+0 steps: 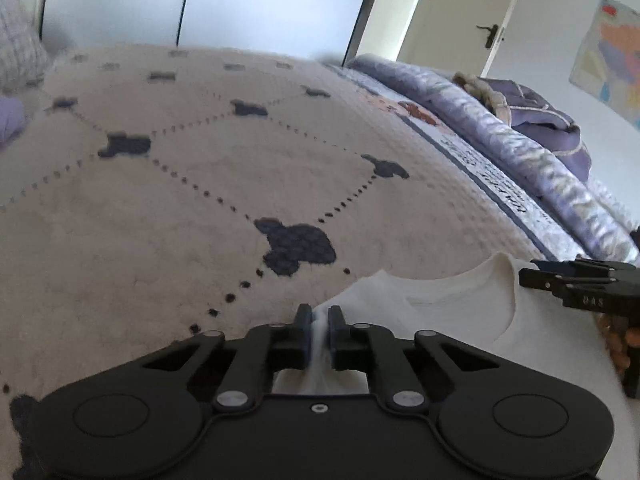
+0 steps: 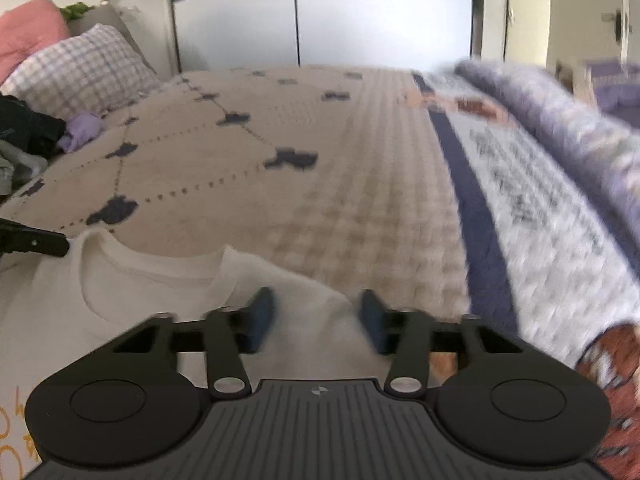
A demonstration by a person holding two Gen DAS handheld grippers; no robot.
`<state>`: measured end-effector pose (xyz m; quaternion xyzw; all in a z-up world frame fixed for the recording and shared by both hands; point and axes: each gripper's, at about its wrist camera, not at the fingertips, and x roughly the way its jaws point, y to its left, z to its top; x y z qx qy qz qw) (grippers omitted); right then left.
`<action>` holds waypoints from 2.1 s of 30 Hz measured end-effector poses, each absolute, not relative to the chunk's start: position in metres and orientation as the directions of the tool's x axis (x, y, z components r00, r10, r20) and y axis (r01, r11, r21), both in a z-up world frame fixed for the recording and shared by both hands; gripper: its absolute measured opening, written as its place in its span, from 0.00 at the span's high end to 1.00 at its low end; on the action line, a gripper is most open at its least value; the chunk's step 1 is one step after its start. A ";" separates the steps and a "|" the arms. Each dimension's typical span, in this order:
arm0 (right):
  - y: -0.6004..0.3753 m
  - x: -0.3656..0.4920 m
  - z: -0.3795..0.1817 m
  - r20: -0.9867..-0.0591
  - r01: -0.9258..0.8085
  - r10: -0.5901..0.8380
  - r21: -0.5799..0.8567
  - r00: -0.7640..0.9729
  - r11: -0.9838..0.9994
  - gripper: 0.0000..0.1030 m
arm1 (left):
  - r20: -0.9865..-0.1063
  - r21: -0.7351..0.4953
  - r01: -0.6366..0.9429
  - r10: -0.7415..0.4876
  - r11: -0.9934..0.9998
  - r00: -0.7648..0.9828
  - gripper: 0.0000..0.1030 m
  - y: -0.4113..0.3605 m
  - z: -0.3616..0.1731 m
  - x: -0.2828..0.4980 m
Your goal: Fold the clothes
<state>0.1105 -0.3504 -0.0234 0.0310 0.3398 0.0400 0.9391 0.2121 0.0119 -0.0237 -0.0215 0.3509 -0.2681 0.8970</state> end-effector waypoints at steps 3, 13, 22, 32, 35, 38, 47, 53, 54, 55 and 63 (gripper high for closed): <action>-0.349 0.110 -0.019 -0.603 -0.044 0.090 0.090 0.793 0.995 0.87 | -0.568 -0.220 0.432 -0.475 0.875 0.672 0.95 0.019 -0.021 0.205; -0.310 0.139 0.003 -0.512 -0.080 0.044 -0.047 0.858 0.996 0.90 | -0.543 -0.121 0.327 -0.339 0.937 0.768 0.95 0.027 -0.012 0.209; -0.295 0.166 -0.032 -0.620 -0.077 -0.009 -0.113 0.784 0.991 0.82 | -0.614 -0.077 0.293 -0.277 0.953 0.739 0.87 0.023 -0.035 0.223; -0.292 0.124 0.016 -0.574 -0.050 -0.005 -0.081 0.819 0.995 0.34 | -0.568 -0.127 0.251 -0.278 0.960 0.774 0.45 0.039 0.021 0.190; -0.292 0.101 0.034 -0.559 -0.042 0.000 -0.063 0.829 0.997 0.31 | -0.563 -0.131 0.255 -0.284 0.958 0.776 0.44 0.040 0.040 0.168; -0.291 0.075 0.051 -0.541 -0.032 0.002 -0.046 0.841 0.998 0.30 | -0.556 -0.136 0.265 -0.295 0.955 0.777 0.41 0.041 0.058 0.141; -0.289 -0.012 0.096 -0.482 -0.027 0.018 -0.013 0.876 1.000 0.23 | -0.559 -0.160 0.285 -0.325 0.945 0.763 0.28 0.043 0.082 0.053; -0.289 -0.062 0.106 -0.464 -0.033 0.021 -0.017 0.885 0.999 0.20 | -0.567 -0.173 0.301 -0.345 0.938 0.748 0.19 0.043 0.084 -0.003; -0.290 -0.068 0.107 -0.464 -0.033 0.021 -0.018 0.886 0.999 0.20 | -0.569 -0.175 0.301 -0.345 0.938 0.746 0.18 0.044 0.083 -0.009; -0.290 -0.074 0.107 -0.463 -0.033 0.020 -0.019 0.886 0.999 0.20 | -0.572 -0.176 0.301 -0.346 0.937 0.744 0.17 0.044 0.082 -0.016; -0.288 -0.117 0.101 -0.474 -0.025 0.020 -0.006 0.881 1.000 0.18 | -0.600 -0.219 0.279 -0.355 0.935 0.717 0.07 0.052 0.067 -0.060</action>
